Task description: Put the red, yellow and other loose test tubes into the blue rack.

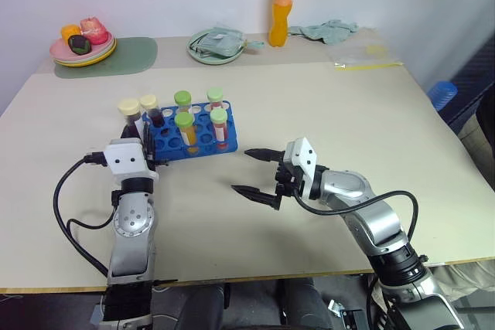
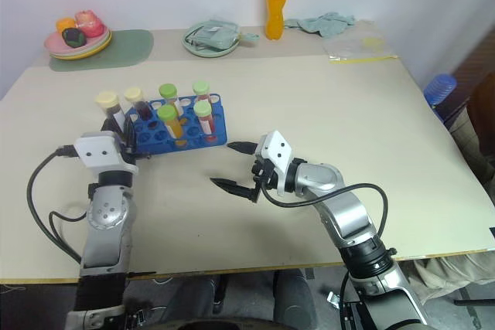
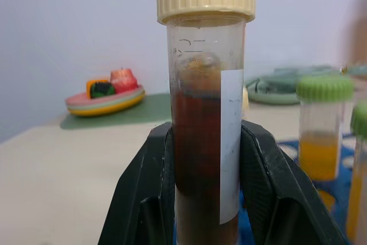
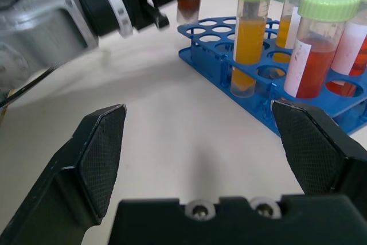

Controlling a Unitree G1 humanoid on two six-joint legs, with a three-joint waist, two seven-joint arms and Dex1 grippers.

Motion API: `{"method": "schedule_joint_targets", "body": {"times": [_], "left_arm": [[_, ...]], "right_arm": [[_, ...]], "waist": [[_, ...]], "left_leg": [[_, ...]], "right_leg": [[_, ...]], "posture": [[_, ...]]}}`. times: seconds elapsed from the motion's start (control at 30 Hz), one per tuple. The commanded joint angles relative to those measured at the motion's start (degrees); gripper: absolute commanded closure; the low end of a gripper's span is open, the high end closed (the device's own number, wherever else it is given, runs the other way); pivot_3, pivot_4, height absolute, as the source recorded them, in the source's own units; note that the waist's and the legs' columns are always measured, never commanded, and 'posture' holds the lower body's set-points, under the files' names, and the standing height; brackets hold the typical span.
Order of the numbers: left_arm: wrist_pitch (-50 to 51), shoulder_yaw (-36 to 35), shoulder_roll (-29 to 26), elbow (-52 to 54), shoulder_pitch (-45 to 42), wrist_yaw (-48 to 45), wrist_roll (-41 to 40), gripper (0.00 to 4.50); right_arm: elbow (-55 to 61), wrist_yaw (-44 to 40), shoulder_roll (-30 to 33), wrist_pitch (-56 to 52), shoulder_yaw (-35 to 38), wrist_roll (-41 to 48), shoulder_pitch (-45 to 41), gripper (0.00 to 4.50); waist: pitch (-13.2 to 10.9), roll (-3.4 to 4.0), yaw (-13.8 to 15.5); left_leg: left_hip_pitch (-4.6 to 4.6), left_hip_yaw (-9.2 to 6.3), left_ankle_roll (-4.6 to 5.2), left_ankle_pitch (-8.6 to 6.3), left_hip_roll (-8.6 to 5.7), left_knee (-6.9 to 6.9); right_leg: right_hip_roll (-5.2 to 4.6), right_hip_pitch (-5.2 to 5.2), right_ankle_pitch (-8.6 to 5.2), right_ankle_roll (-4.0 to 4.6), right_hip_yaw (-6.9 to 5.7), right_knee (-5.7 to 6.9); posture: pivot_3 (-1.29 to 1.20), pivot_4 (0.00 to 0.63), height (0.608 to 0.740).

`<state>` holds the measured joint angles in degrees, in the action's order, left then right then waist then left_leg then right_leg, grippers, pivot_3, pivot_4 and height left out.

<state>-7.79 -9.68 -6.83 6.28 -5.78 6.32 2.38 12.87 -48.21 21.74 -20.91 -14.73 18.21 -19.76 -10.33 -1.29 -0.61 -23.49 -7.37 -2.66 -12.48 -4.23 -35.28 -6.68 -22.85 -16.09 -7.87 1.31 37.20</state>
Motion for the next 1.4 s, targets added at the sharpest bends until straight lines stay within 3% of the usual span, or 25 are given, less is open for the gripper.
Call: {"method": "schedule_joint_targets", "body": {"times": [0.03, 0.33, 0.57, 0.7, 0.8, 0.97, 1.17, 1.4], "left_arm": [[-2.23, 0.29, 0.60, -1.64, -2.33, 0.37, -0.09, 3.22], [-4.48, 1.50, 2.45, -8.82, -6.37, -2.20, -2.17, 3.22], [-2.87, 0.99, 2.96, -8.35, -5.07, -2.55, -2.76, 3.22], [-2.87, 0.74, 3.50, -6.86, -4.10, -3.25, -4.27, 1.64], [-1.38, -1.61, 2.77, -1.72, -2.02, -4.80, -8.46, 0.09], [4.44, -5.80, -1.72, 8.60, 3.42, -9.38, -15.87, 0.09], [16.01, -17.29, -18.50, 15.53, 17.78, -23.71, -27.07, 0.09], [20.98, -23.64, -24.24, 16.41, 24.01, -28.14, -30.08, 0.09]], "right_arm": [[2.13, 0.80, -0.52, 0.21, 0.29, 0.06, 0.05, 0.00], [1.96, 1.41, -0.81, 0.30, 0.18, 0.25, 0.08, 0.00], [1.99, 1.43, -0.68, 0.22, 0.41, 0.42, 0.20, 0.00], [1.91, 1.45, -0.51, 0.98, 0.80, 0.23, 0.21, 0.00], [2.67, 2.16, -0.51, 0.01, 2.73, 1.55, -0.80, 0.00], [4.78, 1.93, 2.56, -2.64, 7.35, 4.08, -1.02, 0.00], [1.69, 1.06, 12.94, -4.37, 17.33, 4.55, 1.34, 0.00], [-7.46, -1.21, 19.17, -2.11, 24.86, 4.21, 2.53, 0.00]], "waist": [[0.00, 0.00, 0.01], [0.00, 0.00, -0.01], [0.00, 0.00, 0.08], [0.00, 0.00, 0.00], [0.00, 0.00, -0.10], [0.00, 0.01, -0.11], [-0.05, 0.11, -0.13], [-0.06, 0.11, 0.15]], "left_leg": [[0.00, -0.01, 0.00, 0.00, 0.00, 0.00], [0.00, -0.02, 0.00, 0.00, -0.01, -0.01], [0.00, -0.05, 0.00, 0.00, -0.02, -0.01], [0.00, -0.07, 0.00, 0.00, -0.02, -0.01], [0.00, -0.09, 0.00, 0.00, 0.00, 0.00], [0.01, -0.16, 0.00, 0.00, 0.05, 0.03], [0.01, -0.11, 0.06, -0.03, 0.07, 0.09], [0.05, 0.00, 0.09, -0.06, 0.10, 0.05]], "right_leg": [[0.00, 0.00, 0.00, 0.00, -0.01, 0.00], [0.00, 0.02, 0.00, 0.00, -0.03, 0.00], [0.00, 0.04, 0.00, -0.01, -0.03, 0.00], [-0.01, 0.04, 0.00, -0.01, -0.03, -0.01], [0.02, 0.02, 0.00, -0.01, -0.04, -0.01], [0.02, -0.02, -0.01, 0.00, -0.01, -0.01], [0.02, 0.00, -0.03, 0.03, 0.01, -0.08], [-0.07, 0.19, -0.03, 0.04, -0.07, -0.21]], "posture": [[0.00, 0.150, 0.740], [0.00, 0.150, 0.740], [0.00, 0.150, 0.740], [0.00, 0.150, 0.740], [0.00, 0.150, 0.740], [0.00, 0.150, 0.740], [0.00, 0.150, 0.740], [0.00, 0.150, 0.740]]}}
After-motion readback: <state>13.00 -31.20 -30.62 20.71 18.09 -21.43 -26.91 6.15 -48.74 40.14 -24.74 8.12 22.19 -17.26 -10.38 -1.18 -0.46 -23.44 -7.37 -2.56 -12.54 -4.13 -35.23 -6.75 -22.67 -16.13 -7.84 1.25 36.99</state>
